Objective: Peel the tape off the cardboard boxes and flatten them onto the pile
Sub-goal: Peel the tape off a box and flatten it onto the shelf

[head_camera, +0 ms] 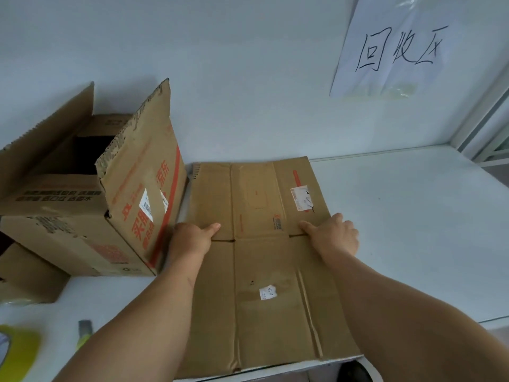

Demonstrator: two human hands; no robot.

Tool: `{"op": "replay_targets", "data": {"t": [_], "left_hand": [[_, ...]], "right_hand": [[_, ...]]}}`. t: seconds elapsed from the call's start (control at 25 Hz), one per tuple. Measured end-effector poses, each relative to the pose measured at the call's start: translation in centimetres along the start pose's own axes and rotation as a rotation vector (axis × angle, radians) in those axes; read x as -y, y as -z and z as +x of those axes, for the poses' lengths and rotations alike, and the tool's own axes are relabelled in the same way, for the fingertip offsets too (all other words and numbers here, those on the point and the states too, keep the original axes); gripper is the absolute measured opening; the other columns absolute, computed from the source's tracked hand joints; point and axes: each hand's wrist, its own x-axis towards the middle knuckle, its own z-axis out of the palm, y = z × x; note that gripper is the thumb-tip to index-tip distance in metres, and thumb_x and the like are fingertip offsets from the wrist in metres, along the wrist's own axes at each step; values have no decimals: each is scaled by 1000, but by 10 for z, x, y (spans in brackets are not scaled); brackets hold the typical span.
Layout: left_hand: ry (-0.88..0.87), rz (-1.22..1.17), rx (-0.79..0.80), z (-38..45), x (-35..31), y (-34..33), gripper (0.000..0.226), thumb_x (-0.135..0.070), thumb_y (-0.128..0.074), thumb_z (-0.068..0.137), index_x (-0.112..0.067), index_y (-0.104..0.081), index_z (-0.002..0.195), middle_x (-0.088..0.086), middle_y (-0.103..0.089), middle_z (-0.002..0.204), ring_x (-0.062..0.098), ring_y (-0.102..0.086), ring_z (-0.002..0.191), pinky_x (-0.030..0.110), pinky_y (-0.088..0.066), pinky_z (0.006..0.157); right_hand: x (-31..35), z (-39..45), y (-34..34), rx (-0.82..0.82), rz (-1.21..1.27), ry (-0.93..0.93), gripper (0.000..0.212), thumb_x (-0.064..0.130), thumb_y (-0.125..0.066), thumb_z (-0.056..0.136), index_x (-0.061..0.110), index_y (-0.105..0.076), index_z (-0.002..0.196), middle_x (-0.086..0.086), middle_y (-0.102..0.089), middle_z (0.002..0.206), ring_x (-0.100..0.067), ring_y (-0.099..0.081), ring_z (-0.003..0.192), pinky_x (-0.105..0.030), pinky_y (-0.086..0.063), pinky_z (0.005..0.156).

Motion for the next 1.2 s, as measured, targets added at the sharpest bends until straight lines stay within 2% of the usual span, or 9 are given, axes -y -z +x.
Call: {"op": "replay_targets", "data": {"t": [0.08,0.16,0.24,0.32,0.64,0.92,1.0,1.08,1.2], "left_hand": [[84,-268,31,-1,-2,1,68,-55,-70,82,4,-59,114,14,-63,107,31,-57,90,34,-45,76],[142,-435,82,-9,-12,0,59,-53,-66,87,1,-58,109,11,-56,102,29,-52,89,34,-43,79],[98,-446,98,-22,-26,0,60,-60,-62,86,0,-57,91,10,-60,96,27,-55,83,35,-45,76],[33,-414,116,-36,-42,-1,67,-68,-62,80,-2,-59,85,10,-63,90,28,-59,81,37,-49,75],[-216,-355,182,-99,-171,-77,57,-51,-65,88,-2,-56,117,13,-61,116,30,-59,99,31,-47,76],[-144,-335,172,-130,-232,-178,40,-35,-54,98,-2,-48,119,16,-57,119,28,-53,94,33,-42,75],[-118,-282,143,-135,-237,-200,38,-32,-51,100,-1,-45,120,18,-56,121,33,-55,102,35,-42,77],[-94,-248,118,-142,-239,-214,35,-30,-48,101,0,-43,120,20,-57,121,37,-56,107,38,-44,79],[-122,-174,62,-152,-243,-227,26,-30,-43,102,-5,-39,110,20,-61,114,37,-60,99,39,-45,74]], "right_hand": [[-5,5,3,27,92,-10,72,69,-61,79,13,-48,123,-10,-54,120,-31,-53,110,-44,-45,89],[-8,8,9,40,160,15,59,64,-54,87,13,-49,117,-9,-56,113,-29,-57,96,-43,-49,82],[-12,17,27,13,228,52,52,61,-48,92,13,-50,113,-9,-59,108,-29,-58,91,-43,-51,78],[-20,35,60,-42,260,82,50,60,-48,92,12,-51,108,-8,-60,102,-29,-57,88,-41,-49,73],[-127,138,174,-222,215,1,46,59,-48,91,14,-56,100,-7,-62,94,-28,-57,84,-38,-45,70],[-188,223,176,-283,89,-9,44,56,-44,94,13,-53,100,-9,-55,95,-30,-56,81,-39,-45,70],[-199,235,162,-296,8,-18,46,54,-42,96,11,-54,105,-10,-53,99,-31,-54,87,-40,-43,74],[-207,239,141,-328,-115,-8,55,57,-40,96,9,-53,121,-14,-55,112,-34,-52,105,-45,-39,89],[-213,237,114,-233,-162,-23,86,71,-29,90,11,-22,151,-16,-36,150,-35,-30,139,-48,-21,112]]}}
